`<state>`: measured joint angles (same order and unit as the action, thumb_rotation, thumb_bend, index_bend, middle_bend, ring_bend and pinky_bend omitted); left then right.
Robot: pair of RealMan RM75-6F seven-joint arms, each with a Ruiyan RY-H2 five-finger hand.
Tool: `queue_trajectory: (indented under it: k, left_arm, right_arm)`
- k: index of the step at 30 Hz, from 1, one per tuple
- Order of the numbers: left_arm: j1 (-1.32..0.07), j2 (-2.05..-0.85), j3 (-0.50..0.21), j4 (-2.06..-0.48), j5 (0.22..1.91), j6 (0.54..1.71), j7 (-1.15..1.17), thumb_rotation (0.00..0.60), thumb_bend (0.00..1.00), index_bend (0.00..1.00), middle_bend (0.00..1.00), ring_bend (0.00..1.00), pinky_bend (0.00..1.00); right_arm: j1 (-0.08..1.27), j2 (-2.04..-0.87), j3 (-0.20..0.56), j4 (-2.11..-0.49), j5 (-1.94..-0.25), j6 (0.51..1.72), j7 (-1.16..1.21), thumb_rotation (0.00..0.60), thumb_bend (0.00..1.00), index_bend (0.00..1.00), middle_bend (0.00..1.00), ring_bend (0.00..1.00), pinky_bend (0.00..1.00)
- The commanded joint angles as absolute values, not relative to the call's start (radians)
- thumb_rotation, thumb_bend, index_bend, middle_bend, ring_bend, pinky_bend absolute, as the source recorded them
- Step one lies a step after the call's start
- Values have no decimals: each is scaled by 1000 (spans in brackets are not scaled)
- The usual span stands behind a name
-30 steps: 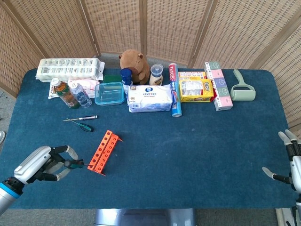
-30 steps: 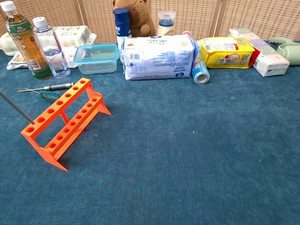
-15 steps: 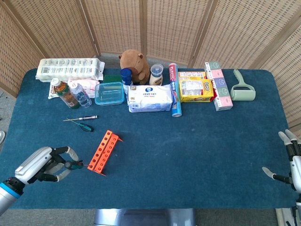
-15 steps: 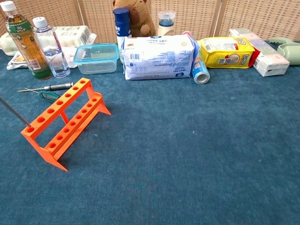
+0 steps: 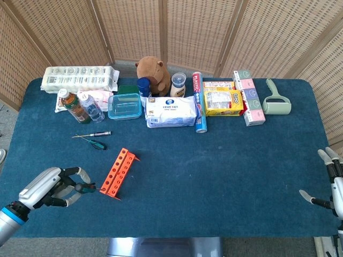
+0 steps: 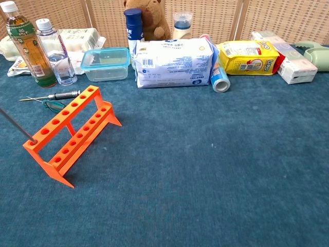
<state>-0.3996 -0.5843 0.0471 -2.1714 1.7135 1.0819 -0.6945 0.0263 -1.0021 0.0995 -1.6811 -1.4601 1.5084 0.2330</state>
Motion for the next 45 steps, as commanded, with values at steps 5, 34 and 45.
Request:
queue_trajectory:
  k: [5,34,45]
  left_arm:
    - [-399,-587,46,-2171,1706,1080,-685,600,470,534,949,910,918]
    - [-409,-691,38,-2132,1634,1033,-609,600,470,534,949,909,918]
    - [-408,-772,40,-2066,1605,1024,-597,600,470,534,949,909,918]
  right_arm:
    - [26,-1002,99,-1682,-1461,1509,233,600,83,35,7,0,0]
    - [27,-1000,99,-1682,-1459,1505,238,600,82,35,7,0,0]
    - [28,-999,99,-1681,-1459,1503,239,600,82,35,7,0,0]
